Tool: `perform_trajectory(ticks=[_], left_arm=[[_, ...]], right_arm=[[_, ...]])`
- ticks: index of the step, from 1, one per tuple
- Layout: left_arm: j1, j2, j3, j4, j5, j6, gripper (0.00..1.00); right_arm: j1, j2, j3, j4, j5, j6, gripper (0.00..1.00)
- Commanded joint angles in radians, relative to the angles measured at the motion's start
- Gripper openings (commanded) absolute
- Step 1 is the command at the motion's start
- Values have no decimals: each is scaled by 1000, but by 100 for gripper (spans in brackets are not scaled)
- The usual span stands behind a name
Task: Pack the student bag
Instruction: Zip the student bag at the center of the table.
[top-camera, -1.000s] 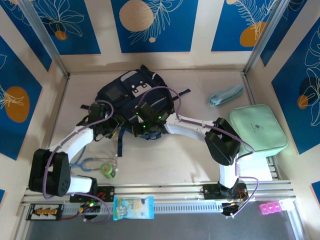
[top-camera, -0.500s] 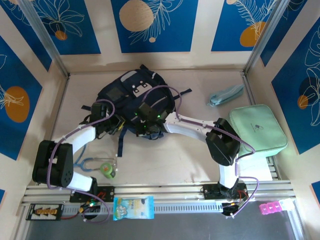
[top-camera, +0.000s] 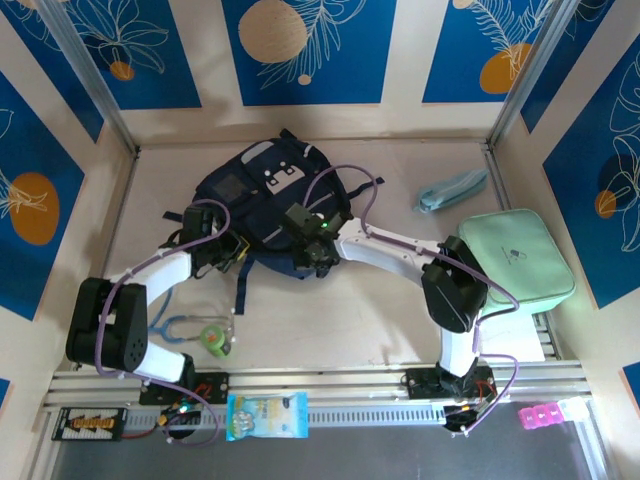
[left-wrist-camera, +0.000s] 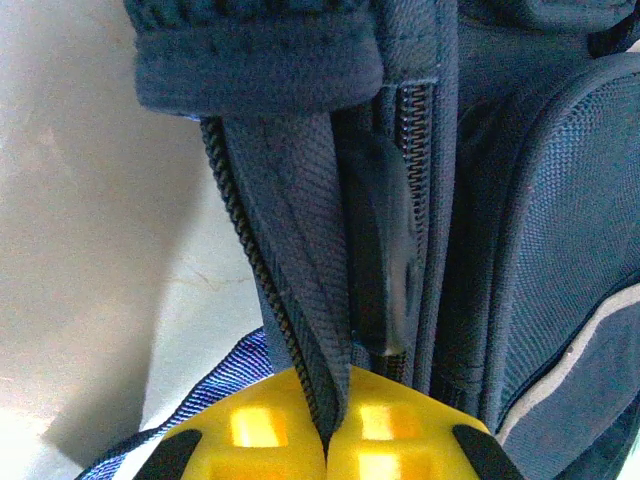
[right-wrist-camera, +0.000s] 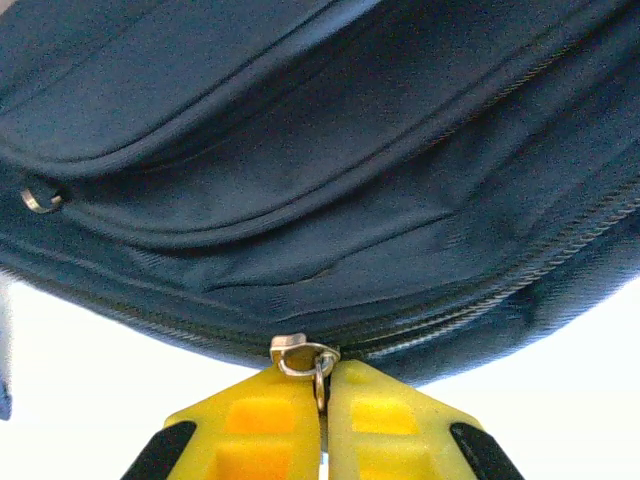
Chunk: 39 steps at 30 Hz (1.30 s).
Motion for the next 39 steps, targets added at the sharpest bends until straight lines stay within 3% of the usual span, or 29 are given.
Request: perform_trajectory(ticks=[1, 9, 16, 23, 28, 33, 39], left_arm=[[35, 10, 24, 2, -34, 24, 1], [37, 29, 41, -28, -5, 69, 2], [66, 12, 105, -213, -60, 200, 50], [130, -140, 68, -360, -72, 197, 66], [134, -232, 14, -371, -9, 75, 68], [123, -271, -53, -240, 89, -55, 66], [111, -258, -92, -221, 54, -86, 54]], right_arm=[[-56, -50, -31, -60, 86, -3, 8], [-135, -41, -21, -13, 97, -82, 0], [-104, -59, -79, 206, -187, -185, 0], [-36, 22, 10, 299, -329, -207, 0], [5, 103, 99, 327, -389, -186, 0], [37, 151, 156, 335, -415, -177, 0], [61, 162, 169, 300, -378, -179, 0]])
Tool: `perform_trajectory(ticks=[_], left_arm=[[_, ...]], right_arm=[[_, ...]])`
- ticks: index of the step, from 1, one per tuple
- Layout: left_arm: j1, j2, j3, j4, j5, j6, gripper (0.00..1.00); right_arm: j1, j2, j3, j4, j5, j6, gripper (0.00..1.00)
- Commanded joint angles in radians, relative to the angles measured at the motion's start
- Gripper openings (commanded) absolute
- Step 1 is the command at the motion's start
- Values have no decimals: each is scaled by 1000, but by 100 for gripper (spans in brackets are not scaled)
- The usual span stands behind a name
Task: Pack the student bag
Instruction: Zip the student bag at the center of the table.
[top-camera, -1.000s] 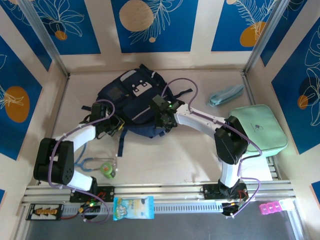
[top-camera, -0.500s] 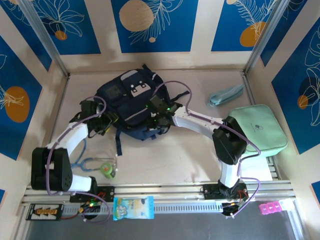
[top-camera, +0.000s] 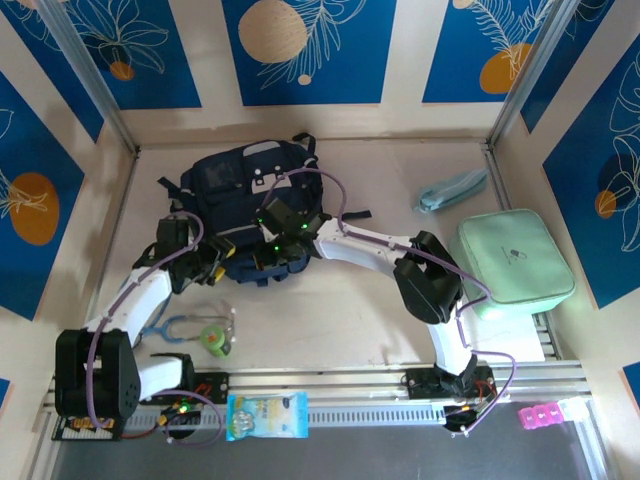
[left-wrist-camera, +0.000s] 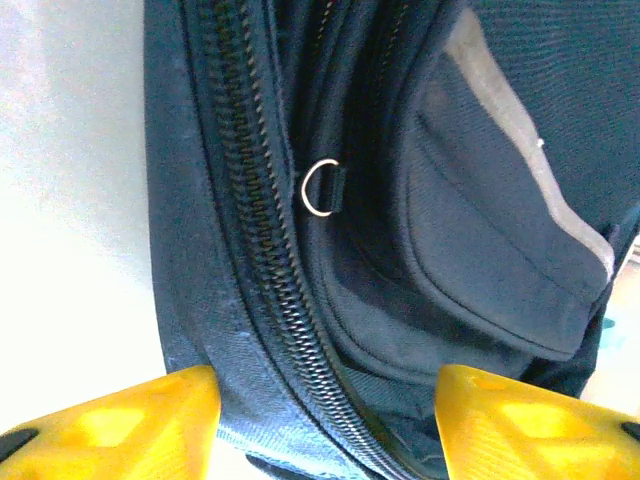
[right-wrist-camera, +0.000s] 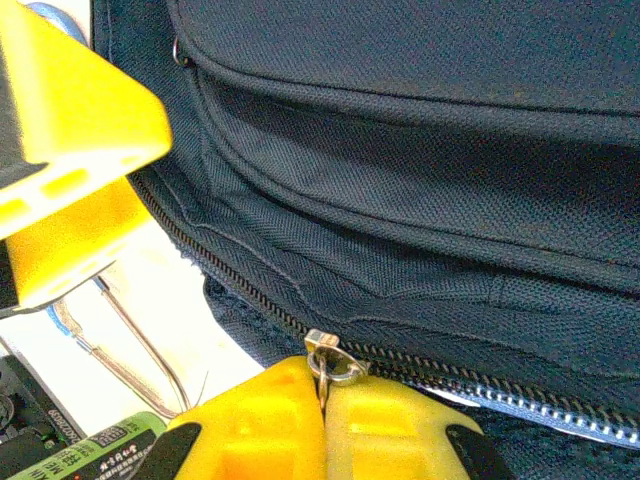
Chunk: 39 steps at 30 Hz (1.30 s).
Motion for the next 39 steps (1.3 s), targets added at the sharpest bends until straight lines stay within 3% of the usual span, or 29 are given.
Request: perform_trajectory(ticks=[1, 6, 8, 11, 19, 25, 30, 32, 37, 39], left_arm=[[-8, 1, -23, 25, -7, -43, 51], [-8, 28, -25, 45, -52, -45, 27], [-7, 44, -20, 45, -69, -37, 11], [-6, 60, -8, 29, -91, -24, 0], [-4, 53, 20, -6, -117, 12, 0], [-3, 43, 26, -39, -140, 57, 0], [-2, 29, 73, -114, -141, 167, 0], [-3, 21, 119, -179, -159, 244, 4], [-11, 41, 256, -318, -90, 518, 46], [-34, 38, 294, -337, -52, 603, 51]], right_arm=[[16, 2, 40, -7, 1, 0, 0], [29, -6, 33, -65, 66, -6, 0], [31, -11, 27, -98, 103, -6, 0], [32, -24, 33, -182, 156, -13, 0], [1, -100, -17, -385, 405, 46, 0], [-101, -125, -62, -367, 412, 100, 0], [-173, -110, -47, -286, 341, 23, 0], [-191, -123, -48, -245, 292, 0, 0], [-208, -212, -149, -67, 76, -104, 0], [-213, -245, -198, -13, -16, -126, 0]])
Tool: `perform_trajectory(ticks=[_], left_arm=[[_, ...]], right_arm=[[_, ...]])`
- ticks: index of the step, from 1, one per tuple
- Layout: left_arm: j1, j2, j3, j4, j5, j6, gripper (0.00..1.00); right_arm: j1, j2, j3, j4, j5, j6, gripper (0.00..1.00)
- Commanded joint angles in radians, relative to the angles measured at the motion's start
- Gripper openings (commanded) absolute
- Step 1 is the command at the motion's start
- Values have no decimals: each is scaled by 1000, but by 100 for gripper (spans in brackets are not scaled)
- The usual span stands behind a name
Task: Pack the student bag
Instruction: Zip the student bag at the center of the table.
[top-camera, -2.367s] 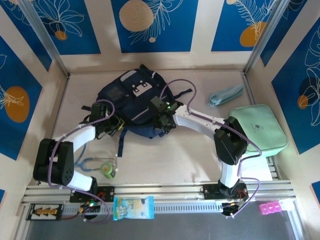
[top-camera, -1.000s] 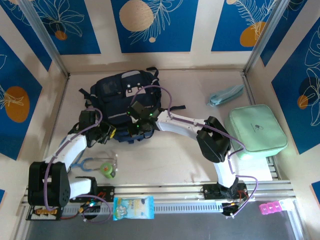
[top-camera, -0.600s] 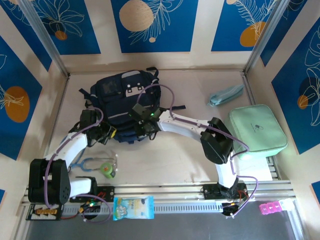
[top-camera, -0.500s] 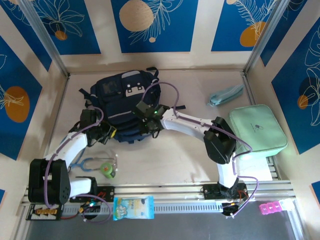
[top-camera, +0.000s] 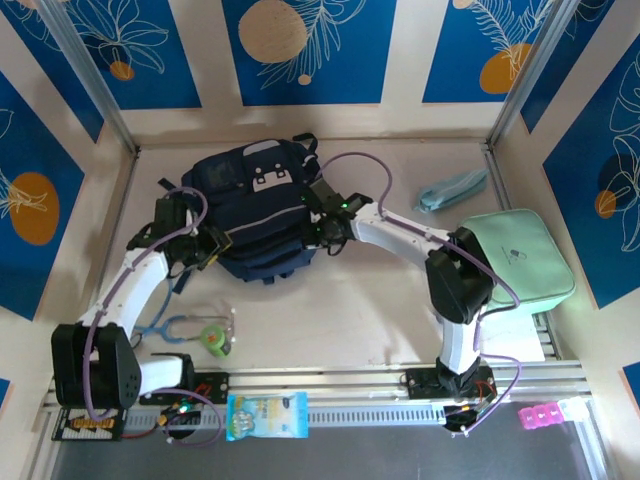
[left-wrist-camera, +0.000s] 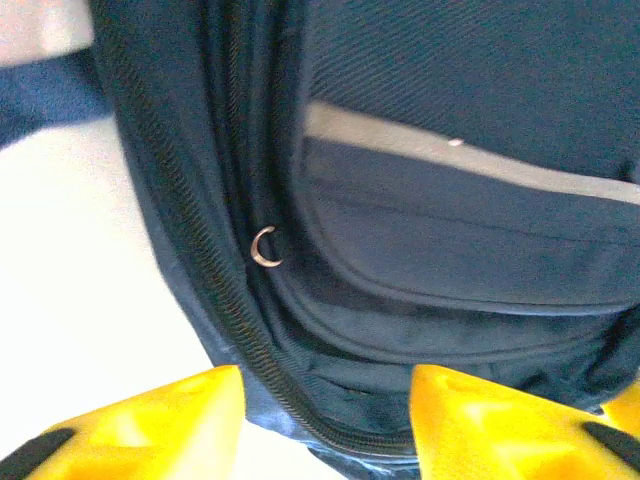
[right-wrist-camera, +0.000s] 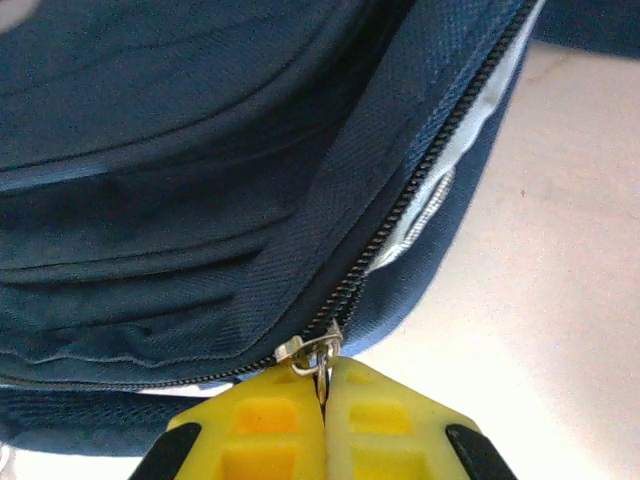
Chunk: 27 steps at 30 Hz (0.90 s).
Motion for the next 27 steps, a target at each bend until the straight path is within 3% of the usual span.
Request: perform_trajectory(ticks=[1, 4, 10, 15, 21, 27], left_arm=[[-31, -14, 83, -107, 44, 230, 57], [-71, -7, 128, -85, 113, 307, 61], [-204, 25, 145, 15, 175, 498, 66], [-286, 74, 184, -16, 144, 741, 66], [-335, 161, 230, -78, 195, 961, 68], [-387, 234, 233, -46, 164, 1074, 61]], right_arm=[[-10, -97, -65, 115, -193, -65, 0], [-22, -140, -119, 156, -281, -45, 0], [-35, -204, -201, 215, -343, -23, 0], [-47, -223, -241, 241, -381, -10, 0], [-53, -226, -264, 271, -398, -4, 0], [-60, -221, -263, 288, -413, 4, 0]])
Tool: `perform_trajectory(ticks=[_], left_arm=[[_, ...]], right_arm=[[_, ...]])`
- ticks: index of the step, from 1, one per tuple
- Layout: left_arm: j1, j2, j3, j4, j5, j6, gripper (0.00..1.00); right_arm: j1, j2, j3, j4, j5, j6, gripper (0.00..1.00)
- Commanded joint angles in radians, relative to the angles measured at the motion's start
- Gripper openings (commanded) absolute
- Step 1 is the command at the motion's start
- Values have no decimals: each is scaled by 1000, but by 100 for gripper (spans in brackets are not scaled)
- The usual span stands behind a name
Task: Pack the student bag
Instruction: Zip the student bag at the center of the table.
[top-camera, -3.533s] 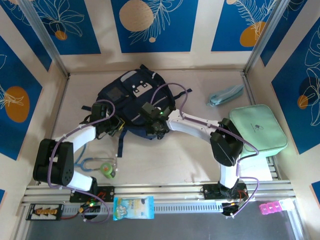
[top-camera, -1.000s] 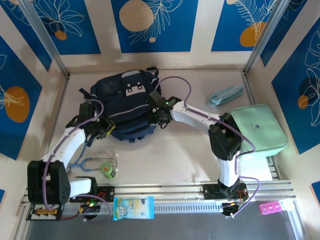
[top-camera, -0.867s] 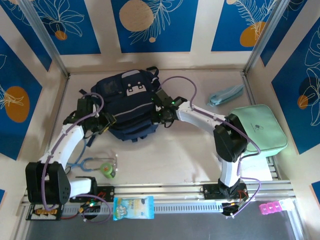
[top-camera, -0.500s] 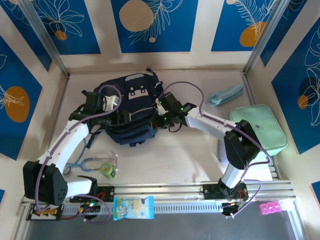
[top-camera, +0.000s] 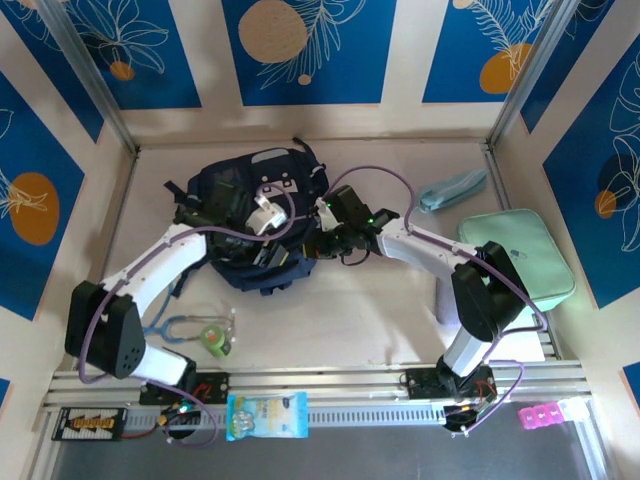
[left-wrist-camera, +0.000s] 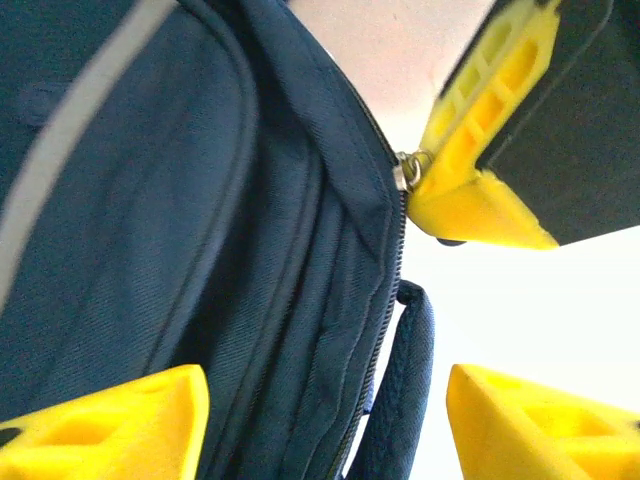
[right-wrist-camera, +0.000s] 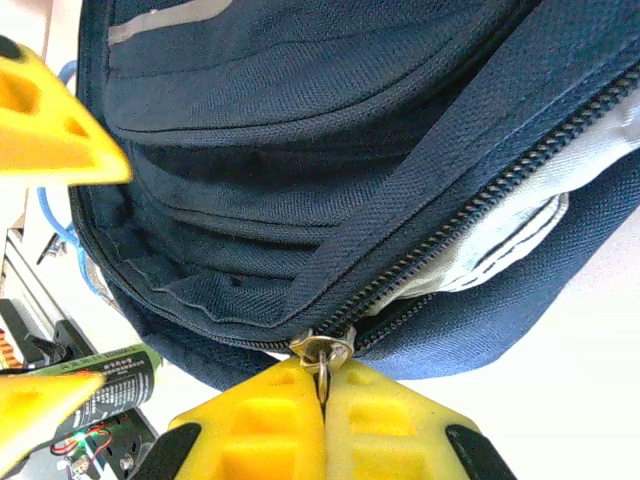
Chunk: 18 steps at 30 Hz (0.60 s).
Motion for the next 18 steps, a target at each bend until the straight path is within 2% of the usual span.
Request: perform_trajectory(ticks=[1, 7, 11, 18], left_arm=[[-22, 29, 24, 6, 11, 123, 59], [-23, 62, -7, 71, -1, 166, 53], [-20, 93, -7, 67, -11, 183, 45], [-21, 124, 15, 17, 81, 198, 42]], right_arm=[[-5, -44, 0, 48, -63, 6, 0], [-5, -44, -14, 55, -74, -9, 0], [-4, -58, -45, 82, -65, -18, 0], [-5, -51, -50, 80, -52, -38, 0]])
